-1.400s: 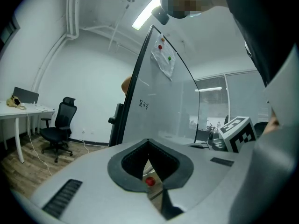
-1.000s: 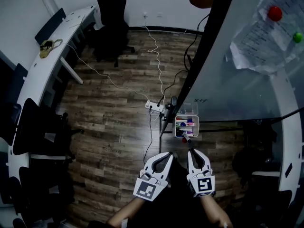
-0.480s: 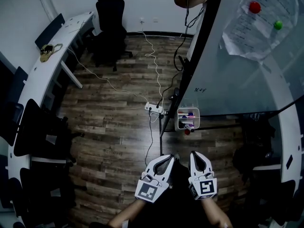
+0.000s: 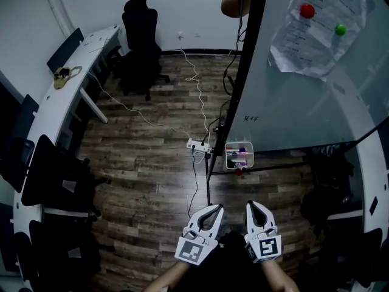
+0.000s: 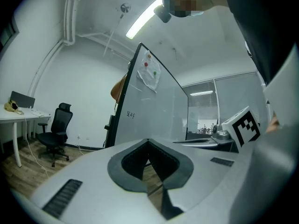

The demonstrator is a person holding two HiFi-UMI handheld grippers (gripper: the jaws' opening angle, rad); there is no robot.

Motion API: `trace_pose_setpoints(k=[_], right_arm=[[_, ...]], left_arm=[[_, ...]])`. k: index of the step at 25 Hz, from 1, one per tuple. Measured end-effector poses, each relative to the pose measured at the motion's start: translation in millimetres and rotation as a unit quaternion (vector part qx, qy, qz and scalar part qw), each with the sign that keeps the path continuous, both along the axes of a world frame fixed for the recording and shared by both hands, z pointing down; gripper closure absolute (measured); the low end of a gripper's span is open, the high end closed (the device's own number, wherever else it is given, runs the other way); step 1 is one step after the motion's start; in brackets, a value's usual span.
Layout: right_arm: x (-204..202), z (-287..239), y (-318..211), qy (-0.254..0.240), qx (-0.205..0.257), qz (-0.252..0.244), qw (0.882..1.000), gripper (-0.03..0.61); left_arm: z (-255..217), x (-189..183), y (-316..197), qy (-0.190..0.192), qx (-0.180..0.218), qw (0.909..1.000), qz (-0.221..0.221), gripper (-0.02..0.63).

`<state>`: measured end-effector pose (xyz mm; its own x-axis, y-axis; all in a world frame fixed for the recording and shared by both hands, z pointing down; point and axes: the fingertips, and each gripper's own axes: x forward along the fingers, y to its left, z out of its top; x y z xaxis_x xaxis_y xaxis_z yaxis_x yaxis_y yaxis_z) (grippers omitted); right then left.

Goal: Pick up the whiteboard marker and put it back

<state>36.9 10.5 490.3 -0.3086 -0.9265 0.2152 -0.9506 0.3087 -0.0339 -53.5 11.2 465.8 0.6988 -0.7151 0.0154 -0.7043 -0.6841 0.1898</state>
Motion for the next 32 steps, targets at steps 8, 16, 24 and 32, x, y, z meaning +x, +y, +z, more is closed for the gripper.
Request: trace_pose_setpoints(k=[8,16,24,32], right_arm=[[16,-4,6,-0.020,0.009,-0.012,1.000,0.561],[30,-11,13,-0.052,0.037,-0.033,0.997,0.561],[42,-14,14,-0.047,0.020,-0.040,0.998,0.563],[46,-17,8,-0.057,0.027,-0.043,0.997,0.565]], left_arm=[[-3,17,3,-0.008,0.003,0.9999,-0.008,0.606],[-5,29,6,-0.027,-0.001,0.9994,-0.020,0.606],[-4,36,1,-0.035,-0.001,0.9989,-0.031,0.606],[-6,41,-3,-0.035,0.003,0.9989,-0.032,0.606]])
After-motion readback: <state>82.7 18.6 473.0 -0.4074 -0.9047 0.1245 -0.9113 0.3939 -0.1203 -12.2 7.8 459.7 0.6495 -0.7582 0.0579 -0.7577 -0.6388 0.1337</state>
